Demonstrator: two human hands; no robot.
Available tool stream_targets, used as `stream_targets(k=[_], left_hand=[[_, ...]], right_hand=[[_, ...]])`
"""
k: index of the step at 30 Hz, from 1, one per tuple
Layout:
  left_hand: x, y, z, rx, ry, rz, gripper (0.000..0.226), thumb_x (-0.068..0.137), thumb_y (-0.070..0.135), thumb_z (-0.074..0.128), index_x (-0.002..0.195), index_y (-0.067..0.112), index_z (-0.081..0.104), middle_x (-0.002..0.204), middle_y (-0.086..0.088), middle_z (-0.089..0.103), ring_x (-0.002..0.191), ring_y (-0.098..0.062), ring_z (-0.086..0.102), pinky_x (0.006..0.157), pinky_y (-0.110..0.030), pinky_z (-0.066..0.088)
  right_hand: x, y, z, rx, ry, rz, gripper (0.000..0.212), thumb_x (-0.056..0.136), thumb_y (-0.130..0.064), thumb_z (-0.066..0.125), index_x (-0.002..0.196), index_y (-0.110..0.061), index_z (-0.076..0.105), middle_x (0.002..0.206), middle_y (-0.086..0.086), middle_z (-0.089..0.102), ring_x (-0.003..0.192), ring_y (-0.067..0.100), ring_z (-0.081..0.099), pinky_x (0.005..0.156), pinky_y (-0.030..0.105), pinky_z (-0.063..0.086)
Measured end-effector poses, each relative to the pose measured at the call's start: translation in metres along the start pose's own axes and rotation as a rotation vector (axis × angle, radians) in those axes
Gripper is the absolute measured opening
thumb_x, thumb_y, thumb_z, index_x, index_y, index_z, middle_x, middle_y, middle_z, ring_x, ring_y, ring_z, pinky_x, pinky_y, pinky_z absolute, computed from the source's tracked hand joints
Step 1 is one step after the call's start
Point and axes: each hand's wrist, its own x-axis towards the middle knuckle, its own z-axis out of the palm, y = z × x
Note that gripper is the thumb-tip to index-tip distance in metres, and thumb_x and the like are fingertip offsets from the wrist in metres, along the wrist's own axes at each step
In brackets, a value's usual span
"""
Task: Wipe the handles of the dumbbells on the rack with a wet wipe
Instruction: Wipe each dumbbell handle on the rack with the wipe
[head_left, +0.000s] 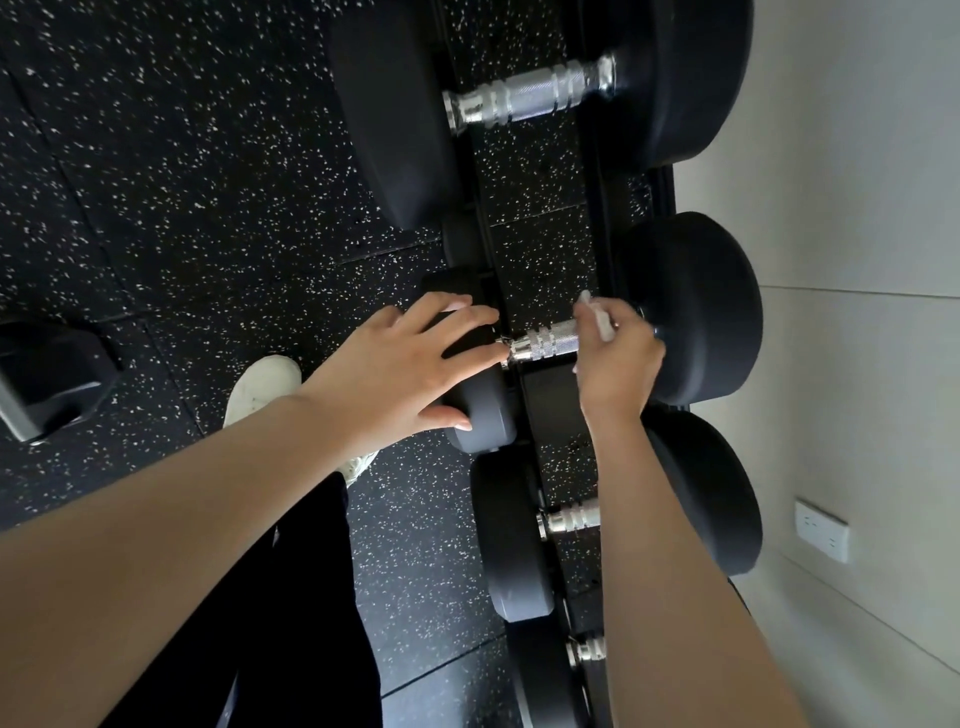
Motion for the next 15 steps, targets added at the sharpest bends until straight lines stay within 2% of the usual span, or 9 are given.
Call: stream_targets(k=[3, 8, 10, 12, 15], left_hand=[[0.0, -0.001, 0.001, -0.011, 0.005, 0.003, 0.067, 0.074, 0.053, 0.058, 0.133, 0.023, 0.049, 0.14, -0.006, 0.043, 0.125, -0.031, 0.041, 0.075, -0.045, 0.052], [0.0, -0.001, 0.001, -0.021, 0.006, 0.006, 0.068, 0.073, 0.052, 0.063, 0.133, 0.022, 0.05, 0.141, -0.006, 0.043, 0.125, -0.03, 0.04, 0.076, -0.046, 0.052], [0.0, 0.0, 0.0, -0.018, 0.007, 0.004, 0.069, 0.072, 0.052, 0.065, 0.132, 0.022, 0.05, 0.14, -0.006, 0.043, 0.125, -0.03, 0.04, 0.076, -0.046, 0.053], [0.0, 0.0, -0.001, -0.013, 0.005, 0.006, 0.069, 0.072, 0.053, 0.065, 0.132, 0.022, 0.051, 0.14, -0.006, 0.044, 0.125, -0.03, 0.04, 0.076, -0.045, 0.053], [0.0, 0.001, -0.002, -0.004, -0.004, 0.001, 0.07, 0.071, 0.053, 0.068, 0.132, 0.022, 0.051, 0.14, -0.006, 0.044, 0.124, -0.03, 0.04, 0.075, -0.045, 0.053]], right_hand=[[0.003, 0.003, -0.004, 0.047, 0.095, 0.013, 0.023, 0.089, -0.032, 0.06, 0.103, -0.017, 0.069, 0.086, 0.01, 0.071, 0.078, 0.024, 0.065, 0.064, 0.023, 0.044], [-0.005, 0.002, 0.003, 0.207, 0.266, 0.094, 0.024, 0.089, -0.033, 0.06, 0.101, -0.016, 0.07, 0.086, 0.004, 0.073, 0.079, 0.018, 0.067, 0.072, 0.027, 0.054], [-0.009, 0.0, 0.004, 0.227, 0.303, 0.118, 0.02, 0.089, -0.031, 0.06, 0.099, -0.015, 0.069, 0.087, 0.004, 0.072, 0.078, 0.019, 0.066, 0.066, 0.027, 0.051], [-0.014, -0.001, 0.004, 0.152, 0.32, 0.128, 0.02, 0.09, -0.033, 0.058, 0.097, -0.016, 0.066, 0.084, 0.005, 0.071, 0.074, 0.022, 0.064, 0.057, 0.026, 0.041], [-0.021, 0.003, 0.003, 0.052, 0.318, 0.105, 0.024, 0.092, -0.036, 0.055, 0.097, -0.014, 0.062, 0.077, 0.007, 0.069, 0.068, 0.026, 0.063, 0.052, 0.021, 0.03]])
